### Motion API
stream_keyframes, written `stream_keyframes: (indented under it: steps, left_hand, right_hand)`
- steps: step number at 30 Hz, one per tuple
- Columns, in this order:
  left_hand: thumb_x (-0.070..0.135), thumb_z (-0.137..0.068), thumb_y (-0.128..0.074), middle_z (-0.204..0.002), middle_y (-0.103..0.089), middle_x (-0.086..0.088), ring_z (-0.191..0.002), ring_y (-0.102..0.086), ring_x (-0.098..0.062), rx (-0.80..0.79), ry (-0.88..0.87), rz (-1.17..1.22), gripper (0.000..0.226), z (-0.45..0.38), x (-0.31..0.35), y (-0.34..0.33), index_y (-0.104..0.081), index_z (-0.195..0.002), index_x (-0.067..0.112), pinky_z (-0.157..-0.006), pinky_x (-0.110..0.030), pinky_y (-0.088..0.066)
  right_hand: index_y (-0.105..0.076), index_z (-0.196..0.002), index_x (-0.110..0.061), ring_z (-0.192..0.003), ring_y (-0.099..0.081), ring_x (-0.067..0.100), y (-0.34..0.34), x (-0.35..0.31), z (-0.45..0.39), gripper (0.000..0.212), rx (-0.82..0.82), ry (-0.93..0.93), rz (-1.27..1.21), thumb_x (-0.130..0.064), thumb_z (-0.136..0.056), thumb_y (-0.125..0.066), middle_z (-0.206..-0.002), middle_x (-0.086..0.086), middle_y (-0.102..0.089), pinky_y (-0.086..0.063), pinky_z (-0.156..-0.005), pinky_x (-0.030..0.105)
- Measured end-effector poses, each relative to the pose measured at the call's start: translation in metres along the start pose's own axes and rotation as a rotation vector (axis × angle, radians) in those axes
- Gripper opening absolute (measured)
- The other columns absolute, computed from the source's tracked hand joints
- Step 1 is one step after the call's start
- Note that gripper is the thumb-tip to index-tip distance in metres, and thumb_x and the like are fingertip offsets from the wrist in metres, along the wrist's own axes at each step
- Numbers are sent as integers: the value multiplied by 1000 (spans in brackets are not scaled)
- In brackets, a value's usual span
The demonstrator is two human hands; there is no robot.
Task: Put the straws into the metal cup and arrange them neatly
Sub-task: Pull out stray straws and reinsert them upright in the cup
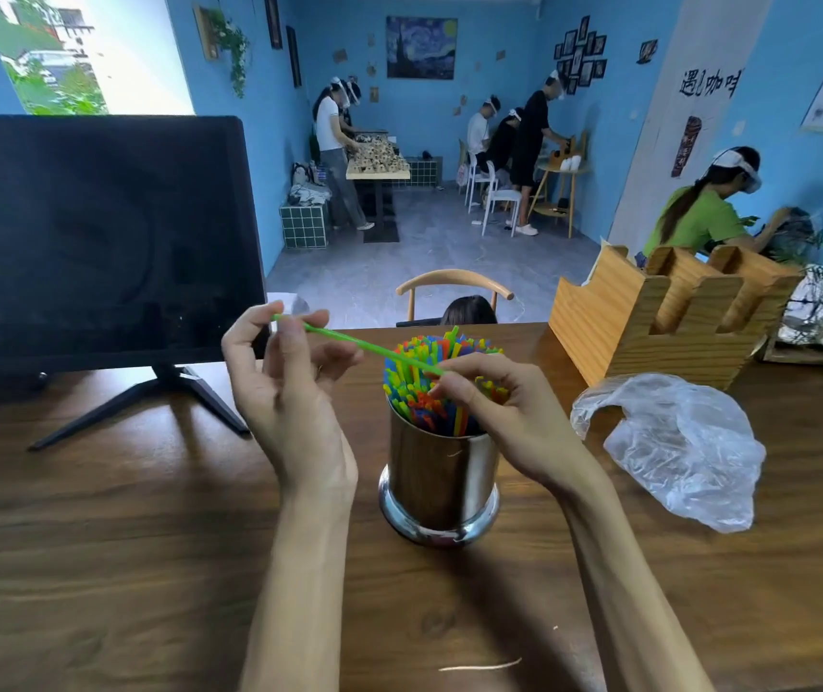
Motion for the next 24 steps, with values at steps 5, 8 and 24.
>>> stream_keyframes:
  steps: [5, 8, 24]
  left_hand:
    - [11, -106, -49, -87, -68, 0, -61, -61, -15, 37, 72, 57, 8, 0, -8, -4, -52, -110, 17, -68, -31, -57]
    - [10, -104, -53, -91, -71, -3, -66, -66, -17, 33, 137, 27, 5, 4, -26, -3, -53, -103, 15, -71, -33, -59]
    - [34, -91, -75, -96, -74, 15, -108, -65, -14, -573, 107, -722, 4, 20, -61, -17, -73, -89, 37, -98, -43, -53]
  right_hand:
    - [-78, -97, -12, -99, -73, 16, 9, -10, 2, 11, 41, 24, -240, -17, -92, -69, -88, 3, -79, -53, -90, 25]
    - [-81, -96, -19, -97, -74, 18, 24, -11, 1, 17, 138, 20, -447, -21, -80, -76, -92, 8, -79, -55, -83, 25]
    - [-38, -149, -23, -70, -67, 9, 75, -24, -4, 54, 597, 221, -154, -12, -101, -61, -85, 2, -73, -49, -65, 22]
Point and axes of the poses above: each hand's wrist, its own z-axis away from the middle knuckle, its own y-axis out of the back of the hand, x = y × z, the point moved 10 cm from there along -z, towards the middle knuckle
